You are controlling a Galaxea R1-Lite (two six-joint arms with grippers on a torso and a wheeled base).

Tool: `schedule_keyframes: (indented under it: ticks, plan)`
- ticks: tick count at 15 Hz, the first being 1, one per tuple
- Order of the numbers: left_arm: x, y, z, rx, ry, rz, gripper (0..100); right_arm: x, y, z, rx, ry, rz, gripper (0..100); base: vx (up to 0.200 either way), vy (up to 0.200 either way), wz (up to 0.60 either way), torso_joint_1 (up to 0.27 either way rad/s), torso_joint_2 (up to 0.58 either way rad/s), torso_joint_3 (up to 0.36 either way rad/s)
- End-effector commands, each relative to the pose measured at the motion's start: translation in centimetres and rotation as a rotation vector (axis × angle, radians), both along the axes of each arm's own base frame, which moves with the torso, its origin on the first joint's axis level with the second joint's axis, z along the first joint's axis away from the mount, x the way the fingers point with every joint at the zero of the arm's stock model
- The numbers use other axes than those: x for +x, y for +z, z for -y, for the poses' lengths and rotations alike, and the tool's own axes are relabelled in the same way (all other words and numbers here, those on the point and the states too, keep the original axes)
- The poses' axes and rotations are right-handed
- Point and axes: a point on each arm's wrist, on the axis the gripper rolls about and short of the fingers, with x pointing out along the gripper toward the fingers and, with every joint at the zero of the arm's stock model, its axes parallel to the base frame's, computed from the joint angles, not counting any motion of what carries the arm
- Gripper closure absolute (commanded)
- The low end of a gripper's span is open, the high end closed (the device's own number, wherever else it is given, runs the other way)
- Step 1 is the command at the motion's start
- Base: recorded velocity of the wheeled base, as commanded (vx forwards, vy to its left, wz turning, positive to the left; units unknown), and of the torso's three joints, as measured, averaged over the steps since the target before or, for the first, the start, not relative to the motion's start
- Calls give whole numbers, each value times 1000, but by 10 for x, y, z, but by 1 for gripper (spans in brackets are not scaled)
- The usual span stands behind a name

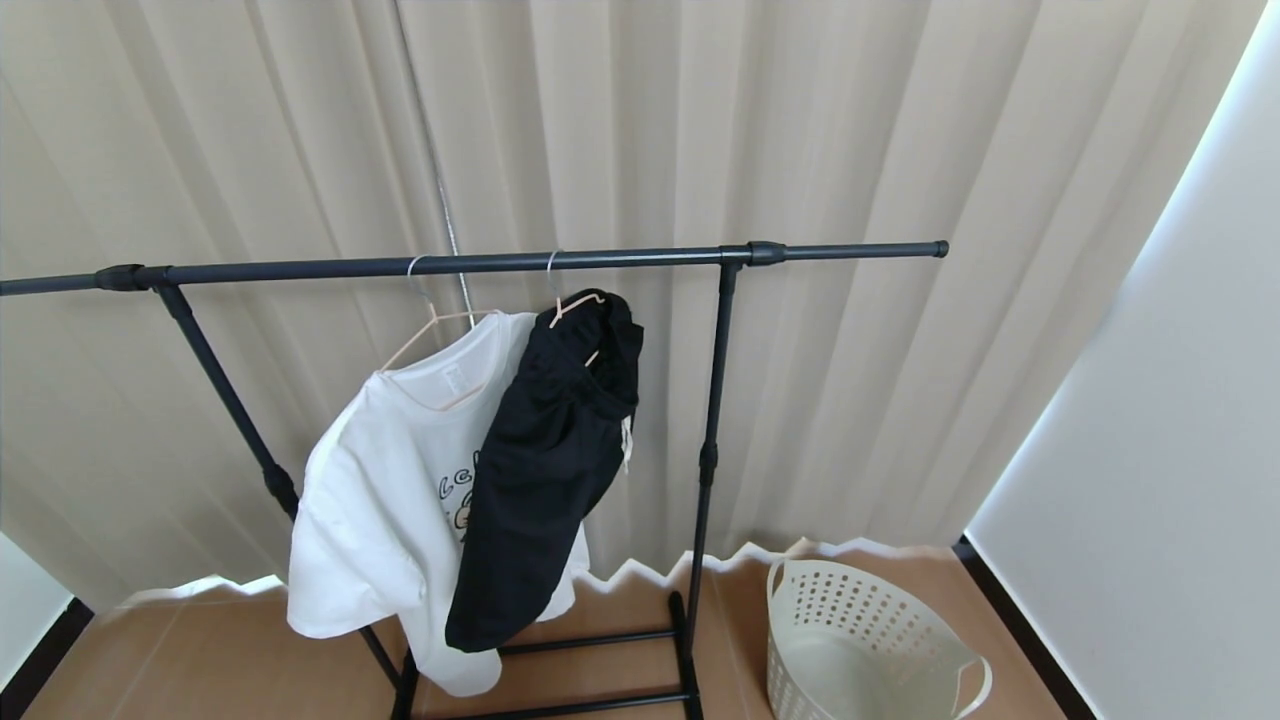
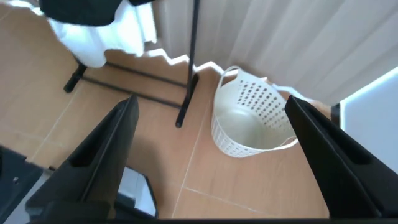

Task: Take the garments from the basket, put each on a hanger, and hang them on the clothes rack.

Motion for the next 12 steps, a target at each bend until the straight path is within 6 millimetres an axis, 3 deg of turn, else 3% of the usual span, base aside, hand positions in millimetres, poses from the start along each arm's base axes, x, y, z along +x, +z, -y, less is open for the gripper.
schedule_keyframes:
  ticks: [1, 6, 12]
  plan:
    - [-11, -2, -3, -4, 48, 107, 0, -9, -1, 1, 23, -88, 116, 0, 0, 0, 0, 0, 0, 0]
    - [-31, -5, -2, 10, 181, 349, 0, -21, -3, -1, 36, -239, 270, 0, 0, 0, 0, 0, 0, 0]
    - [-32, -4, -2, -68, 196, 367, 0, -21, -3, 0, 111, -258, 303, 0, 0, 0, 0, 0, 0, 0]
